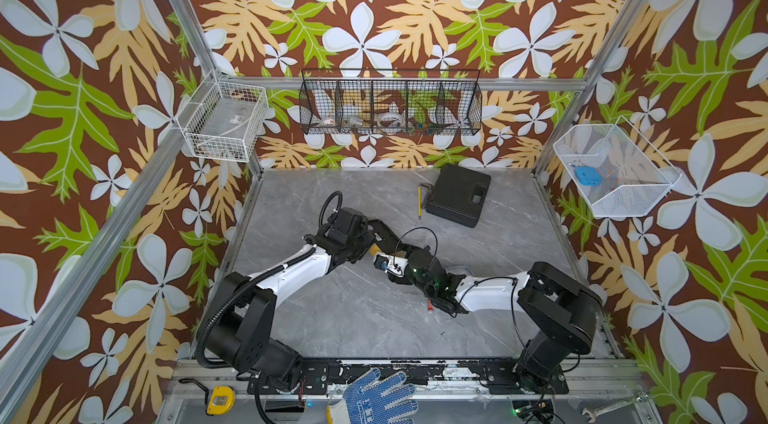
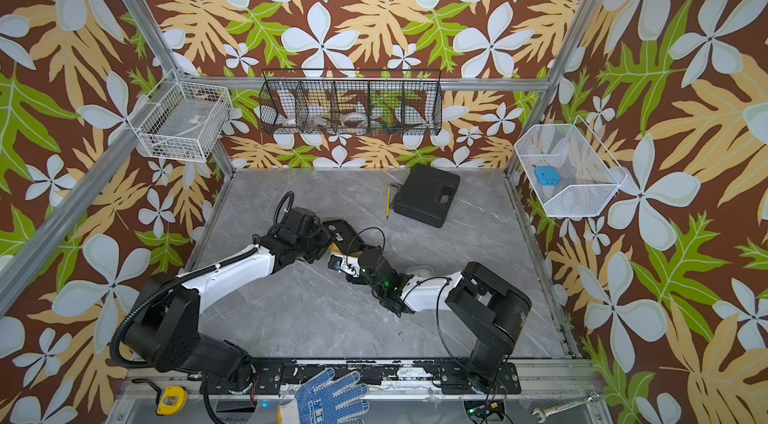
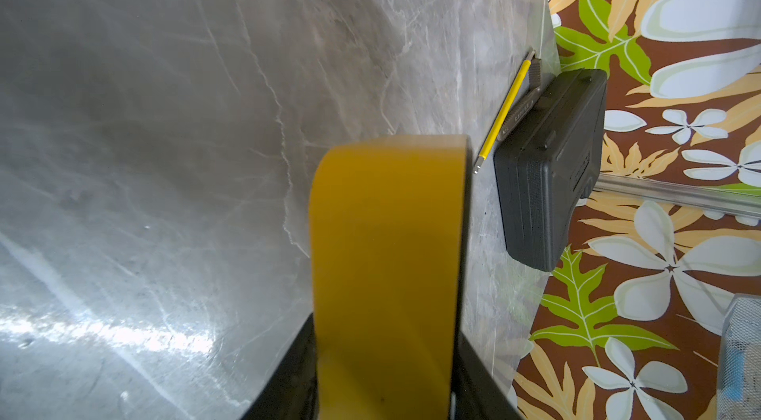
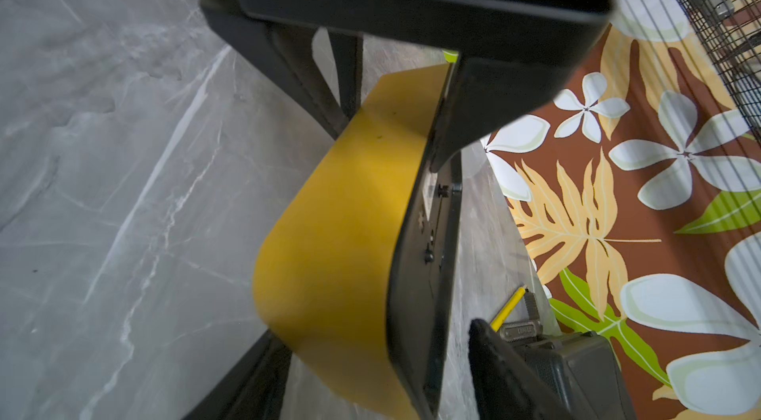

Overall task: Insert the battery into the alarm
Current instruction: Adjust the alarm at the center of the board.

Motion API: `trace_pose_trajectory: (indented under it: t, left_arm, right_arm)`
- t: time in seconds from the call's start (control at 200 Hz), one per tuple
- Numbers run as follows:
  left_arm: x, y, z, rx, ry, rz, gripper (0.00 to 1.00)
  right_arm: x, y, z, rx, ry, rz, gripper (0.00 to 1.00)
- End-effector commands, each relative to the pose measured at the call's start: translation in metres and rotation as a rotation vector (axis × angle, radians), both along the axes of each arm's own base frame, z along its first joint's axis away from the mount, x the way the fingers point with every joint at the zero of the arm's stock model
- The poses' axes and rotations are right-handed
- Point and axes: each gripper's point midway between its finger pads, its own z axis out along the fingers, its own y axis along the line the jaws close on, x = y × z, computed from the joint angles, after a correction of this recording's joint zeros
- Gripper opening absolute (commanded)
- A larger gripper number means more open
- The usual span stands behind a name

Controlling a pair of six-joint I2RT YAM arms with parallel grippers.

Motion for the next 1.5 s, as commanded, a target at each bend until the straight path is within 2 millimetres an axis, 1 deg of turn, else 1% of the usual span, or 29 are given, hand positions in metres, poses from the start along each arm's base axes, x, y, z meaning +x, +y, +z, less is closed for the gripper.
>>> trace_pose_trajectory:
  t: [0.0,0.13,0.22,0.37,0.435,0.5,0.545,0.616,0.706,0.766,0.831,0.896,0.971,1.001,1.021,1.081,1.156,1.246,1.306,1.381,1.496]
  left_arm:
    - [0.002,-0.004,0.009,-0.028,-0.024,-0.005,0.19]
    - [0.000,-0.004,0.009,-0.041,-0.017,0.002,0.20]
    - [0.000,-0.006,0.008,-0.048,-0.016,-0.001,0.21]
    - [0.000,-0.013,0.012,-0.095,-0.036,-0.024,0.26]
    - [-0.001,-0.015,0.014,-0.116,-0.041,-0.028,0.32]
    - [-0.001,-0.015,0.015,-0.112,-0.047,-0.030,0.41]
    - [-0.001,-0.012,0.020,-0.102,-0.064,-0.026,0.50]
    - [0.000,-0.004,0.032,-0.077,-0.115,-0.008,0.60]
    - [0.003,0.007,0.053,-0.041,-0.205,0.005,0.69]
    - [0.005,0.016,0.066,-0.006,-0.260,0.014,0.80]
    - [0.006,0.024,0.077,0.041,-0.310,0.007,0.85]
    - [0.010,0.037,0.091,0.100,-0.374,0.002,0.90]
    - [0.016,0.062,0.104,0.168,-0.426,0.020,0.94]
    - [0.018,0.069,0.107,0.171,-0.439,0.021,0.98]
    - [0.019,0.073,0.107,0.177,-0.443,0.018,1.00]
    - [0.021,0.083,0.111,0.201,-0.461,0.012,1.00]
    - [0.022,0.090,0.117,0.265,-0.486,-0.006,1.00]
    - [0.022,0.093,0.120,0.318,-0.512,-0.029,1.00]
    - [0.021,0.092,0.121,0.335,-0.532,-0.048,1.00]
    - [0.017,0.095,0.114,0.352,-0.532,-0.054,1.00]
    - [0.009,0.093,0.101,0.351,-0.535,-0.085,0.99]
  right_arm:
    - [0.014,-0.001,0.015,0.046,-0.058,-0.071,0.65]
    - [0.020,-0.006,0.018,0.060,-0.084,-0.122,0.58]
    - [0.018,-0.006,0.022,0.083,-0.091,-0.121,0.51]
    - [0.015,-0.002,0.028,0.088,-0.099,-0.114,0.33]
    - [0.014,-0.001,0.034,0.099,-0.110,-0.116,0.29]
    - [0.012,-0.001,0.043,0.119,-0.113,-0.118,0.26]
    - [0.011,0.000,0.046,0.129,-0.102,-0.113,0.24]
    - [0.009,0.004,0.049,0.142,-0.062,-0.104,0.22]
    - [0.003,0.015,0.047,0.172,0.055,-0.053,0.22]
    - [0.000,0.023,0.047,0.186,0.137,-0.032,0.23]
    - [-0.002,0.028,0.045,0.213,0.231,-0.030,0.22]
    - [-0.002,0.032,0.042,0.250,0.338,-0.022,0.23]
    - [-0.002,0.037,0.039,0.293,0.482,-0.009,0.24]
    - [-0.001,0.039,0.036,0.301,0.545,-0.003,0.24]
    - [-0.001,0.040,0.035,0.307,0.581,-0.006,0.24]
    - [0.003,0.041,0.033,0.328,0.667,-0.023,0.23]
    - [0.006,0.040,0.032,0.356,0.760,-0.026,0.23]
    - [0.007,0.038,0.030,0.396,0.896,-0.038,0.23]
    - [0.005,0.038,0.030,0.438,0.995,-0.023,0.23]
    - [-0.001,0.040,0.031,0.483,1.100,0.001,0.23]
    - [-0.003,0.037,0.019,0.528,1.242,-0.021,0.25]
